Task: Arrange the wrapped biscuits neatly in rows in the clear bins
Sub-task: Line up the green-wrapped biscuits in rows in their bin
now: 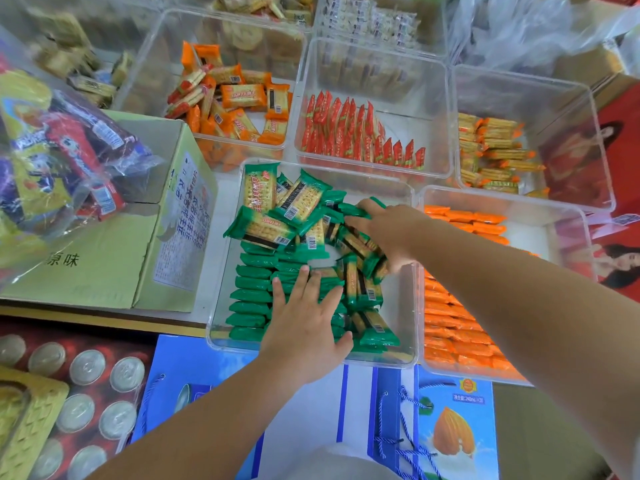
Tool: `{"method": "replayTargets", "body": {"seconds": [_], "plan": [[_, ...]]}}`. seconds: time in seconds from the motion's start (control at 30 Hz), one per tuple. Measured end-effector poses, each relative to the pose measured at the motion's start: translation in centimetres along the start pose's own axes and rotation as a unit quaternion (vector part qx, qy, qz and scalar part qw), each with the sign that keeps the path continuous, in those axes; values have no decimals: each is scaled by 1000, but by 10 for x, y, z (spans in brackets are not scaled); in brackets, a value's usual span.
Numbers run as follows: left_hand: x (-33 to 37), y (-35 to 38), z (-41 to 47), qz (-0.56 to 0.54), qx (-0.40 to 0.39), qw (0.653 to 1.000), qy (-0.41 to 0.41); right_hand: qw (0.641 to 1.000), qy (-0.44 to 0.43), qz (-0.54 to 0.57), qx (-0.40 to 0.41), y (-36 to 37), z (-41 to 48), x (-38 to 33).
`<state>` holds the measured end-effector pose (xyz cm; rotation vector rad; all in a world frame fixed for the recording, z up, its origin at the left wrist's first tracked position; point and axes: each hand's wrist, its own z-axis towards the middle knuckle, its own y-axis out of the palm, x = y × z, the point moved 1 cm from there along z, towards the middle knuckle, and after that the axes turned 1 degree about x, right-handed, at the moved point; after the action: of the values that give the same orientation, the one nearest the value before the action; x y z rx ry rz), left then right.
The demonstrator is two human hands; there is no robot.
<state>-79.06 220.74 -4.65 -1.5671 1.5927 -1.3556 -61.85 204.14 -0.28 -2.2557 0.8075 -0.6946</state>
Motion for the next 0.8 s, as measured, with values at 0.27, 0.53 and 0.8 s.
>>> {"method": "replayTargets", "body": {"seconds": [0.27, 0.53, 0.8], "plan": [[-1, 3, 1, 0, 5, 1000, 0, 1000, -2, -8, -1, 6, 5, -22], [-2, 4, 3, 3, -1, 1000, 2, 998, 38, 37, 18, -5, 2, -24], [-2, 3, 2, 5, -1, 1000, 3, 975, 45, 198, 87, -43, -53, 9]]}}
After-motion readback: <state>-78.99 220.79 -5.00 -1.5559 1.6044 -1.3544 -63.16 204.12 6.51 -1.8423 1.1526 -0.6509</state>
